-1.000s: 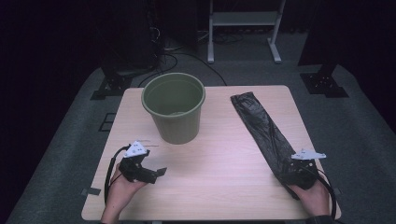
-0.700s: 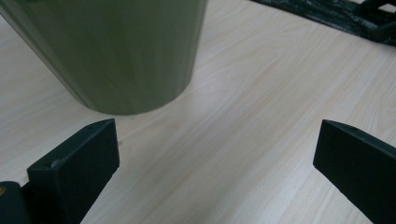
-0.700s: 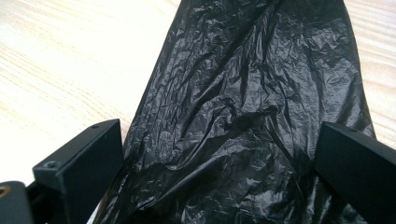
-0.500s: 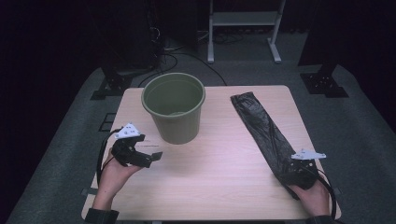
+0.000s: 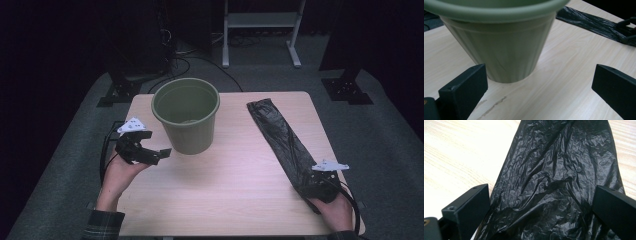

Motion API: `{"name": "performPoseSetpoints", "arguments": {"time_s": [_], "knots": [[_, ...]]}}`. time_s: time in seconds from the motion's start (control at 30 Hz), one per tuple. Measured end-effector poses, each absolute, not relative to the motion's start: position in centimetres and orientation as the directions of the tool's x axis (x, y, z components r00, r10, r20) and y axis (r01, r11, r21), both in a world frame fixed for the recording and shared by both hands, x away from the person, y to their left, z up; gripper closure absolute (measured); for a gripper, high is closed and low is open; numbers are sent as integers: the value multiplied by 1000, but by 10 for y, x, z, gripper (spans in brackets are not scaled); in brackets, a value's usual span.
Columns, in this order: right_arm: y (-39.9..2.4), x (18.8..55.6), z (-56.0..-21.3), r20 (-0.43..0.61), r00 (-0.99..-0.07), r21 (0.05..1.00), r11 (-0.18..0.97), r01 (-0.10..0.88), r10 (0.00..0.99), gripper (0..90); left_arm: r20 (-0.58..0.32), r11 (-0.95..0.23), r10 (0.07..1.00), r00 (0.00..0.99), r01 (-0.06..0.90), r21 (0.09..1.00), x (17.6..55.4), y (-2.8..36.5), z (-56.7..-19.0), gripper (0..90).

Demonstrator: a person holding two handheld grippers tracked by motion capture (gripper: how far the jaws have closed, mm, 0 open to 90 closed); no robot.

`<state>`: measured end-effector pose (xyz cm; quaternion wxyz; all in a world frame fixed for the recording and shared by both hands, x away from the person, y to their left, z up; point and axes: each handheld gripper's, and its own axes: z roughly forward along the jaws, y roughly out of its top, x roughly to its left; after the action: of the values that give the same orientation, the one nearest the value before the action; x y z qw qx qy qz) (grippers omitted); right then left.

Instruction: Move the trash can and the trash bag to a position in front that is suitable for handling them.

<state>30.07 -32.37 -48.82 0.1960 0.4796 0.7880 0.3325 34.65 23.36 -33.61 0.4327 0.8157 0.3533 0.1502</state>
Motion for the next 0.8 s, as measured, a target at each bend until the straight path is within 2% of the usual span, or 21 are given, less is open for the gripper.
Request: {"name": "performPoseSetpoints", "arguments": {"time_s": [0.8], "knots": [[-324,301,-488,10,-463,712,319,625,886,4,-32,-358,743,669,437,825,403,238,-297,0]]}}
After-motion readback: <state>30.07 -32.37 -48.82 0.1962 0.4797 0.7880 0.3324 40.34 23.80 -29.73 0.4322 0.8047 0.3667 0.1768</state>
